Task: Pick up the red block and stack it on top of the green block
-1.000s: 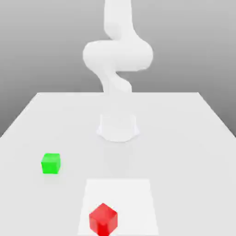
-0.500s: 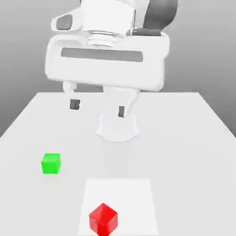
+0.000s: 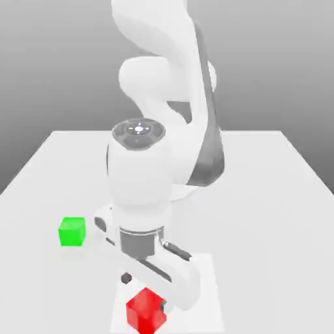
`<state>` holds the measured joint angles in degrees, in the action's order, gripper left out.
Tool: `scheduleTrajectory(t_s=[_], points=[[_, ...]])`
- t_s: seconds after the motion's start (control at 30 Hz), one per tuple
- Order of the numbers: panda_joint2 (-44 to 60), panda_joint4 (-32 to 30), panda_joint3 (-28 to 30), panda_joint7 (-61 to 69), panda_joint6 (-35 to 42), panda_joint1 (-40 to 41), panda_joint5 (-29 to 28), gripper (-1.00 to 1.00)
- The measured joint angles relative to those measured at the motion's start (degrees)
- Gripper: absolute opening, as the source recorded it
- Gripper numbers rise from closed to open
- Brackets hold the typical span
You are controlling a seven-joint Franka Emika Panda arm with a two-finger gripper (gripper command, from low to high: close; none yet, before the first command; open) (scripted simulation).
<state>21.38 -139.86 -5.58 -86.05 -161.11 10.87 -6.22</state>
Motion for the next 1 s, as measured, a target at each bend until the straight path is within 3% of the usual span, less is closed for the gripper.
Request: scheduleTrajectory(t_s=[0.03,0.23,0.43,0.87,1.0], points=[[1.1,0.2,0.3,-0.1,-0.9,-0.3,-0.1,-1.00],[1.6,0.2,0.5,-0.3,-1.4,-0.4,-0.4,-1.00],[-8.3,-1.7,-0.9,1.4,6.6,1.0,2.5,-1.00],[-34.6,-26.5,13.4,-27.7,7.9,23.2,0.4,-1.00],[-31.5,-28.8,15.0,-29.6,2.4,25.1,1.7,-1.00]])
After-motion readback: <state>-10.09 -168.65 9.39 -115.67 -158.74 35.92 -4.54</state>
